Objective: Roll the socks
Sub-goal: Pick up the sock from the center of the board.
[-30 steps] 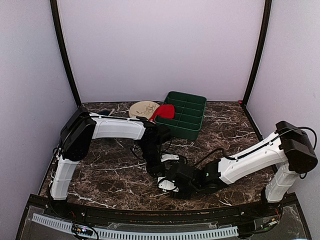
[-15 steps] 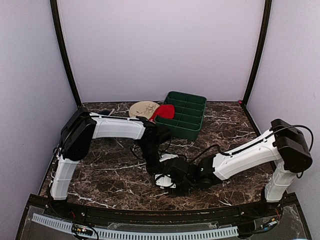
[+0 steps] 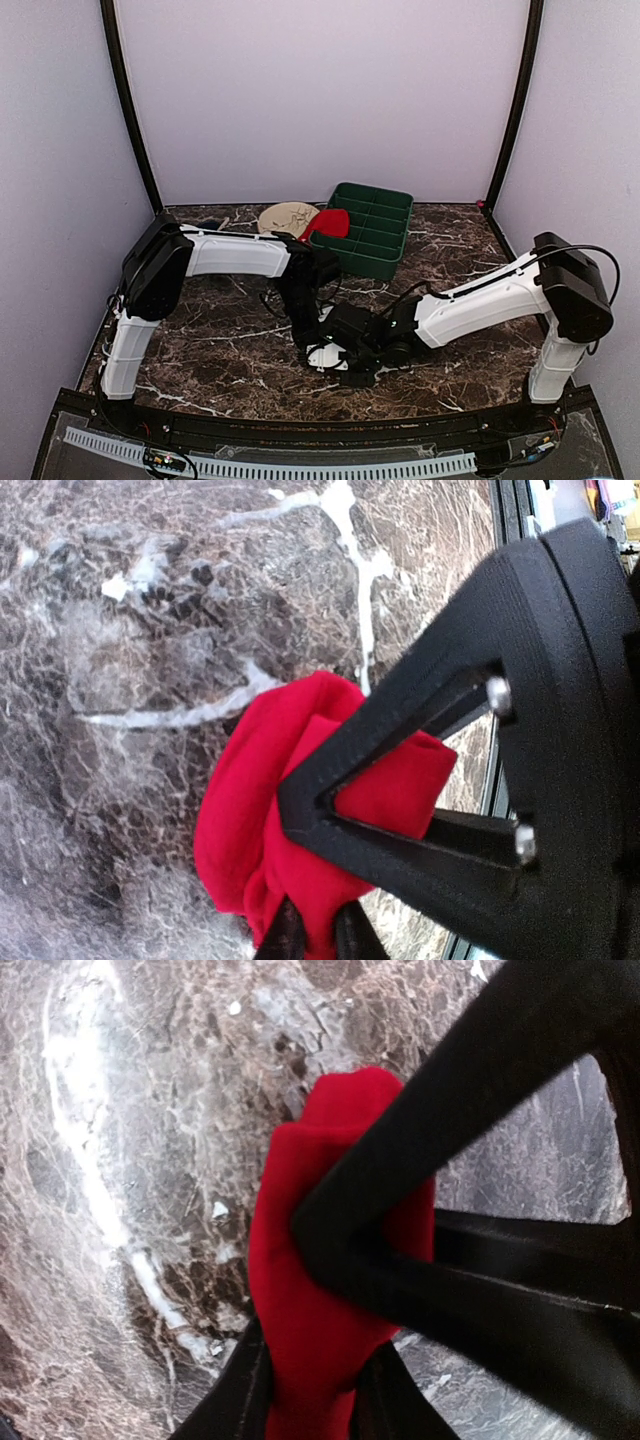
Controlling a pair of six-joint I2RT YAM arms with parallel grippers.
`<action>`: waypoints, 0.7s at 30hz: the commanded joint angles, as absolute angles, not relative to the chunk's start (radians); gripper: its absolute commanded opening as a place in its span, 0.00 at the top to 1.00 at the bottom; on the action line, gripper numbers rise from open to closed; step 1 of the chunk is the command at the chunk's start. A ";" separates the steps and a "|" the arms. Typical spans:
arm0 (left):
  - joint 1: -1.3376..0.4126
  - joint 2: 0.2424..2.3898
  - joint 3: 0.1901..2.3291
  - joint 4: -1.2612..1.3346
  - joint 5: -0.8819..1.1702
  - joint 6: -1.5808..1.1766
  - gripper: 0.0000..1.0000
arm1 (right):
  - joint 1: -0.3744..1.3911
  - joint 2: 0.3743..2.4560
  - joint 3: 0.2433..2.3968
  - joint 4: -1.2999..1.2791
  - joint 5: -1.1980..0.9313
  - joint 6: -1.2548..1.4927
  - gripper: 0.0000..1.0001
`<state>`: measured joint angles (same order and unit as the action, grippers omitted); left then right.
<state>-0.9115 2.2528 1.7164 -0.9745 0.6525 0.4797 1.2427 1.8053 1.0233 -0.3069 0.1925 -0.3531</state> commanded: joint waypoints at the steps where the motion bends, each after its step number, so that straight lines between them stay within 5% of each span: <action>1: -0.913 2.260 1.739 -1.002 0.648 0.478 0.82 | 1.210 1.859 1.041 -0.375 0.128 -0.322 0.80; 21: -0.772 2.136 1.635 -0.864 0.630 0.360 0.74 | 1.121 1.857 1.065 -0.426 -0.118 -0.197 0.83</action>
